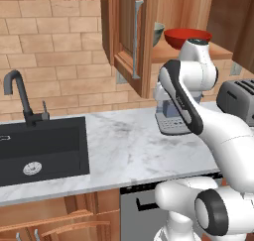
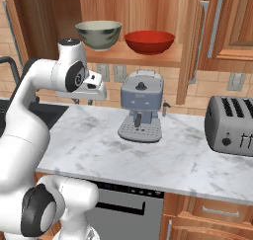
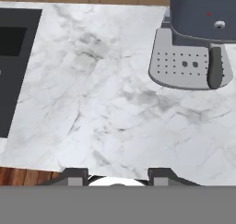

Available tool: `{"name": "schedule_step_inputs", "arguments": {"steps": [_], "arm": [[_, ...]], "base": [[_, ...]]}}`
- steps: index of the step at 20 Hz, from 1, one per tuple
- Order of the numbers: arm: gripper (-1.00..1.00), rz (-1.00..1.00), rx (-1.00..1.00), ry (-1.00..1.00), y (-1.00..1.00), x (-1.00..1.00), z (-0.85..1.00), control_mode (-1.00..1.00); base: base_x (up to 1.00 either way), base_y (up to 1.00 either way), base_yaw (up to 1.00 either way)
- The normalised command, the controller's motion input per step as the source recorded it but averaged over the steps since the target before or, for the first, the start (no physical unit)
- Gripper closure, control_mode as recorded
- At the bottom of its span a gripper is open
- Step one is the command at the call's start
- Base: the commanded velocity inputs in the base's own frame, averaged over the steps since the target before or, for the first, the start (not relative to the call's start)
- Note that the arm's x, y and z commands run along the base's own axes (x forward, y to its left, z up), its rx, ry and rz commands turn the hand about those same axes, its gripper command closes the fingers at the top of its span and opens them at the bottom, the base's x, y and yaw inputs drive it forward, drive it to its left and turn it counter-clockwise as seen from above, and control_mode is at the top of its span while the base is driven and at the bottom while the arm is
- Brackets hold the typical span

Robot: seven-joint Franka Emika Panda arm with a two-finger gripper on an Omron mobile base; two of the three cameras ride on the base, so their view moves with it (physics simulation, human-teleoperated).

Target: Pick up the bowls from the cabinet and place each bowl in front of a stool on the dining counter.

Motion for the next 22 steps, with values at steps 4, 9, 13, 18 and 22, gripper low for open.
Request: {"name": "schedule_step_inputs", "arguments": {"steps": [4, 9, 13, 18, 22], "arm": [[-1.00, 0.07, 0.00, 0.00, -0.08, 0.00, 0.00, -1.00], [-1.00, 0.26, -0.14, -0.15, -0.17, 0.00, 0.00, -1.00], [-1.00, 0.32, -0.28, -0.20, -0.12, -0.01, 0.05, -1.00], [-1.00, 0.33, -0.32, -0.18, -0.03, 0.00, 0.13, -1.00], [-1.00, 0.35, -0.31, -0.16, 0.00, 0.00, 0.29, -1.00]], "base": [[0.00, 0.00, 0.00], [0.00, 0.00, 0.00], [0.00, 0.00, 0.00], [0.00, 0.00, 0.00], [0.00, 0.00, 0.00]]}}
